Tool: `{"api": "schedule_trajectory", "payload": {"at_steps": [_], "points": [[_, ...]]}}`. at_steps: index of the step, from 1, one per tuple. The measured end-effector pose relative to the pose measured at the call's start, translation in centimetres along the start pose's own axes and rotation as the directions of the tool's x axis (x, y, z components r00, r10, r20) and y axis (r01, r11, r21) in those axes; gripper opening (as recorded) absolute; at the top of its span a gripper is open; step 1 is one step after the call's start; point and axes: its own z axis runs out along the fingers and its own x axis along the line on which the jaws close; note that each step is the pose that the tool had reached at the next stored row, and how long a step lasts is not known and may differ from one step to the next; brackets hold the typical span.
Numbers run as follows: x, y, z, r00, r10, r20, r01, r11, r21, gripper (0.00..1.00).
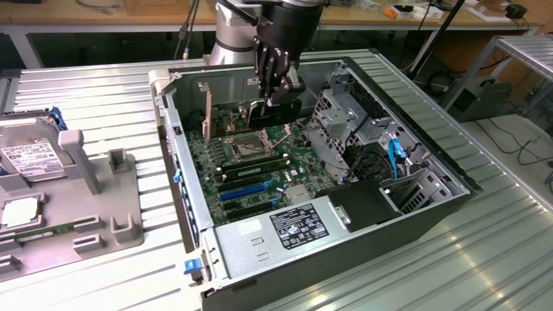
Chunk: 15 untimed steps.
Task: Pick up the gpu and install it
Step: 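Insert the gpu into the slot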
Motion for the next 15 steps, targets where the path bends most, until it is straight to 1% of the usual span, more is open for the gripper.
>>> {"api": "schedule_trajectory", "payload": {"at_steps": [5, 6, 9, 10, 15], "points": [[0.0, 0.00, 0.03, 1.0000, 0.000, 0.0001, 0.000, 1.0000, 0.0001, 0.27], [0.0, -0.01, 0.14, 1.0000, 0.000, 0.0003, 0.000, 1.0000, 0.0002, 0.27], [0.0, -0.04, 1.03, 1.0000, 0.000, 0.0000, 0.000, 1.0000, 0.0002, 0.27], [0.1, -0.05, 1.17, 1.0000, 0.000, 0.0001, 0.000, 1.0000, 0.0003, 0.27], [0.1, -0.05, 1.22, 1.0000, 0.000, -0.0001, 0.000, 1.0000, 0.0002, 0.27]]}}
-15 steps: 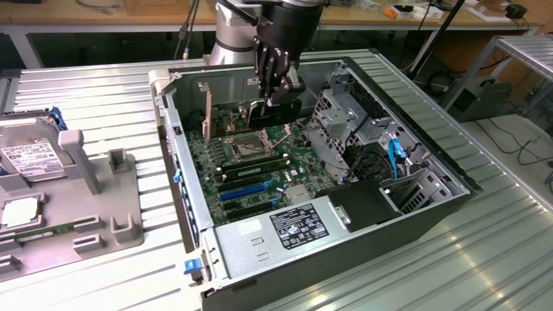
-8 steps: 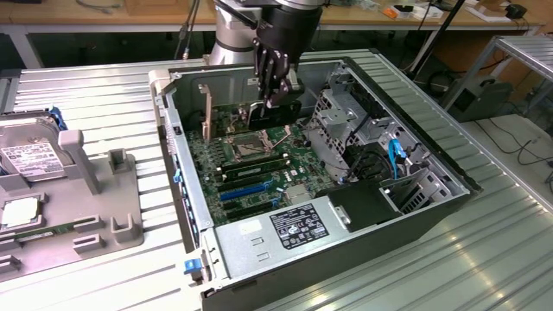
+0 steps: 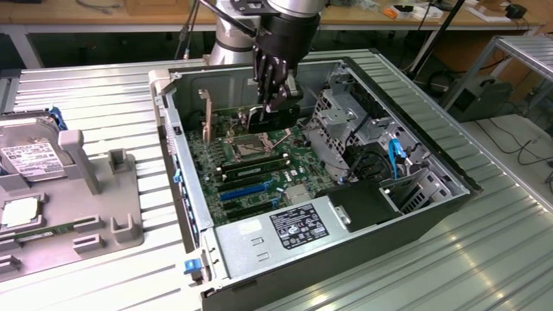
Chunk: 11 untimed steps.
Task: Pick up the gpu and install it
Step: 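Insert the gpu into the slot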
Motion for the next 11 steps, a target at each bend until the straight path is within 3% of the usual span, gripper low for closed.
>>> {"api": "schedule_trajectory", "payload": {"at_steps": [5, 11], "points": [[0.1, 0.00, 0.08, 1.0000, 0.000, 0.0016, 0.000, 1.0000, 0.0003, 0.27], [1.3, -0.02, 0.46, 1.0000, 0.000, 0.0021, 0.000, 1.0000, 0.0022, 0.27]]}}
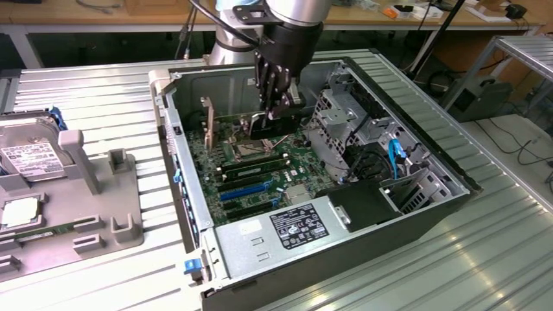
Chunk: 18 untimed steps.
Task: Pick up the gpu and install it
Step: 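Insert the gpu into the slot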
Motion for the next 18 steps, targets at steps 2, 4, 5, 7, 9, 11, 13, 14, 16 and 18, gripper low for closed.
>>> {"api": "schedule_trajectory", "payload": {"at_steps": [2, 4, 5, 7, 9, 11, 13, 14, 16, 18], "points": [[0.4, 0.00, 0.03, 1.0000, 0.000, 0.0001, 0.000, 1.0000, 0.0001, 0.27], [1.0, -0.01, 0.17, 1.0000, 0.000, 0.0000, 0.000, 1.0000, 0.0007, 0.27], [1.1, 0.00, 0.25, 1.0000, 0.000, 0.0000, 0.000, 1.0000, 0.0012, 0.27], [1.4, 0.02, 0.59, 1.0000, 0.001, 0.0002, -0.001, 1.0000, 0.0034, 0.27], [1.7, 0.06, 0.95, 1.0000, 0.001, 0.0001, -0.001, 1.0000, 0.0047, 0.27], [1.9, 0.12, 1.30, 1.0000, 0.001, 0.0002, -0.001, 1.0000, 0.0058, 0.27], [2.1, 0.20, 1.64, 1.0000, 0.001, 0.0003, -0.001, 1.0000, 0.0067, 0.27], [2.2, 0.27, 1.86, 1.0000, 0.001, 0.0003, -0.001, 1.0000, 0.0074, 0.27], [2.4, 0.44, 2.28, 1.0000, 0.001, 0.0002, -0.001, 1.0000, 0.0085, 0.27], [2.5, 0.60, 2.60, 1.0000, 0.001, 0.0001, -0.001, 1.0000, 0.0096, 0.27]]}}
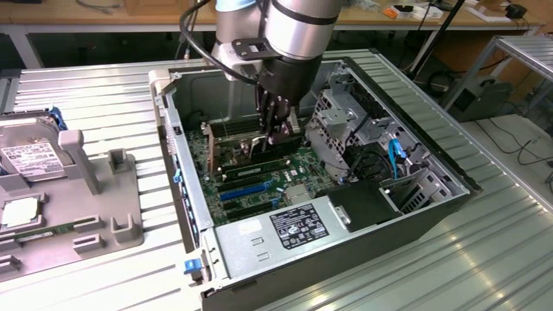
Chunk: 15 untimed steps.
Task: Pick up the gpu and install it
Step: 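Insert the gpu into the slot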
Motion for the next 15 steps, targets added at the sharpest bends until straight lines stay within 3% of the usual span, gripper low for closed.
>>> {"api": "schedule_trajectory", "payload": {"at_steps": [15], "points": [[1.5, 0.95, 2.09, 1.0000, 0.000, 0.0000, 0.000, 1.0000, 0.0031, 0.27]]}}
